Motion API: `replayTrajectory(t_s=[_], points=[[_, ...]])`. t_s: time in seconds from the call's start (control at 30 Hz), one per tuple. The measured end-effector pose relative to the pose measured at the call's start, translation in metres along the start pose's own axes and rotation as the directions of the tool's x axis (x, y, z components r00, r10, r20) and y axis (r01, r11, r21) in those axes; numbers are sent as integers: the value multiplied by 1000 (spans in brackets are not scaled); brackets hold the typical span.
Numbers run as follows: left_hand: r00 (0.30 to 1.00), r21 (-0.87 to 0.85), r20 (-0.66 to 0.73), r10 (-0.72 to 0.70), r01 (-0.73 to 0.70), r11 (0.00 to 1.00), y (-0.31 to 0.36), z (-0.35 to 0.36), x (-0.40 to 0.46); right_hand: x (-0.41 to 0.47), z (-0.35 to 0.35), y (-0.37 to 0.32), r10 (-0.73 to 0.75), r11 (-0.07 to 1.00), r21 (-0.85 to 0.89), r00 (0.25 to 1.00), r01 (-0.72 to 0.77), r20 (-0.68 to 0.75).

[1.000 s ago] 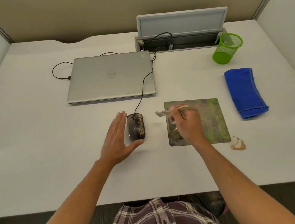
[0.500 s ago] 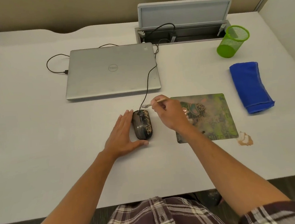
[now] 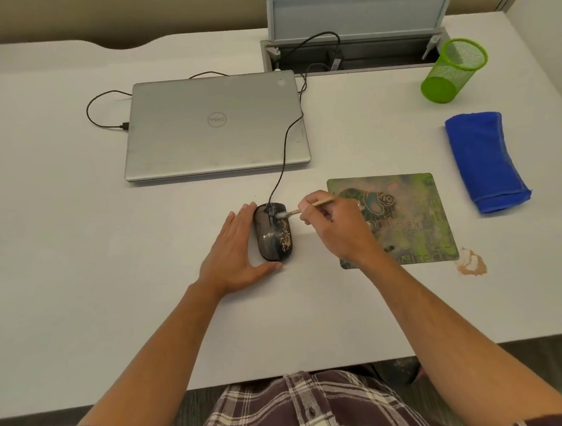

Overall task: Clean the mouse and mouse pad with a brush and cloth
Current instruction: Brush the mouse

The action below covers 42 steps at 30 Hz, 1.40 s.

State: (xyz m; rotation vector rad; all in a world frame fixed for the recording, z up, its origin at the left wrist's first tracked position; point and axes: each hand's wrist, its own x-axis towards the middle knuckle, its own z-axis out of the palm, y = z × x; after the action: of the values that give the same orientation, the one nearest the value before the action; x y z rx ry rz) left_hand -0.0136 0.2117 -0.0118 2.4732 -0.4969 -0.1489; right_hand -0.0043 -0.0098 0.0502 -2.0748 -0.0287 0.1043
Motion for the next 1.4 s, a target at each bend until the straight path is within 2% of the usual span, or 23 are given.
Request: replayTrajectory(t_s=[0.17, 0.4, 0.67, 1.1, 1.3, 1.4], points=[[999, 18, -16, 32, -31, 999, 1, 0, 0, -12, -4, 4, -13, 1000, 17, 1000, 13, 1], [1000, 44, -12, 20, -19, 999, 1, 0, 0, 19, -3, -7, 21, 998, 63, 990, -13, -138], [1000, 70, -5, 1, 0, 998, 0, 4, -1, 25, 10, -1, -8, 996, -87, 1000, 8, -7], [1000, 57, -19, 9, -8, 998, 0, 4, -2, -20, -3, 0, -19, 1000, 20, 999, 19, 34], [1000, 62, -11, -2, 3, 998, -1, 4, -2, -27, -6, 2, 2, 994, 113, 998, 5, -60], [1000, 58, -13, -11, 12, 998, -1, 4, -3, -8, 0, 0, 15, 996, 90, 993, -4, -119]])
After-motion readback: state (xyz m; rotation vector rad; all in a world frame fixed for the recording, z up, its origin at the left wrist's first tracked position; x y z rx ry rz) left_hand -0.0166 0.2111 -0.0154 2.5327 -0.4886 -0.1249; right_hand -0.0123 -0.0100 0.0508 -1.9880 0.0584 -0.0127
